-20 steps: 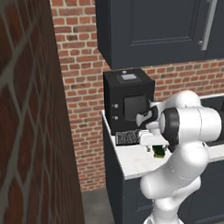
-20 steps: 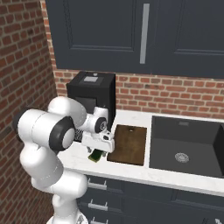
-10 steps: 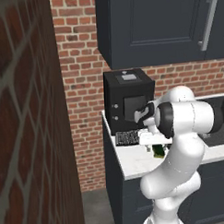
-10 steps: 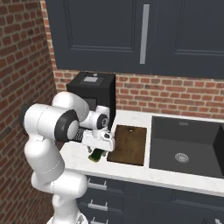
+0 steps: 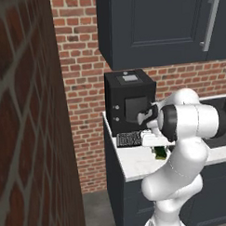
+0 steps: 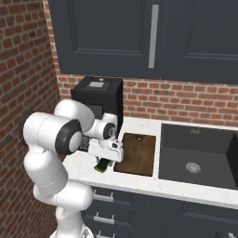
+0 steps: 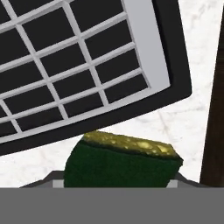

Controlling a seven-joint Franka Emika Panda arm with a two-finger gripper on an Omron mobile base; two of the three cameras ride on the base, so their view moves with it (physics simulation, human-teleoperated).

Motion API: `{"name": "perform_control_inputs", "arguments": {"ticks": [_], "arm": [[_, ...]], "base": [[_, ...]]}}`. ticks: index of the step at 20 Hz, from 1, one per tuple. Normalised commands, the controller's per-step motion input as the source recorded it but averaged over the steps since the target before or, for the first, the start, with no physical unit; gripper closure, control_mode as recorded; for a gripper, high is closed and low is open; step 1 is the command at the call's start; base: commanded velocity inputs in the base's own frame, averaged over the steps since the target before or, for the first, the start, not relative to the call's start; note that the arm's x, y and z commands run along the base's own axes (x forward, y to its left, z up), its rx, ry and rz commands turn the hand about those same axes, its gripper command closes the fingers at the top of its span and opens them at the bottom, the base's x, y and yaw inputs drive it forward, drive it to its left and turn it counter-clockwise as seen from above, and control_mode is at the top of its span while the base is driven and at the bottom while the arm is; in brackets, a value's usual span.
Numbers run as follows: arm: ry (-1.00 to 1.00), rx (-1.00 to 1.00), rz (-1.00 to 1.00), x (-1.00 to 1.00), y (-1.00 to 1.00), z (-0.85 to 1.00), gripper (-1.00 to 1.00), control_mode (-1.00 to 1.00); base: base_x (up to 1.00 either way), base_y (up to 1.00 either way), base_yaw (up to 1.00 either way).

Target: Pick up the sponge from the counter and clean the cutting board by briefly scrubbing or pressing down on the cutting board. Once finished, release the sponge.

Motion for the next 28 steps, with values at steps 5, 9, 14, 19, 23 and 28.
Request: {"name": "perform_control_inputs", "arguments": {"ticks": [5, 9, 14, 19, 23, 28], "arm": [[-0.06, 0.00, 0.00, -0.18, -0.01, 0.11, 1.00, -1.00], [-0.05, 0.00, 0.00, -0.15, -0.09, 0.48, 1.00, -1.00], [0.00, 0.07, 0.07, 0.01, -0.24, 0.86, 1.00, -1.00], [0.00, 0.02, 0.15, 0.00, -0.65, 0.40, 1.00, -1.00], [0.01, 0.00, 0.20, 0.00, -0.64, -0.14, 1.00, -1.00], [0.04, 0.00, 0.16, 0.21, -0.11, -0.50, 1.00, -1.00]], "base": [[0.00, 0.00, 0.00], [0.00, 0.00, 0.00], [0.00, 0.00, 0.00], [0.00, 0.00, 0.00], [0.00, 0.00, 0.00], [0.00, 0.00, 0.00]]}}
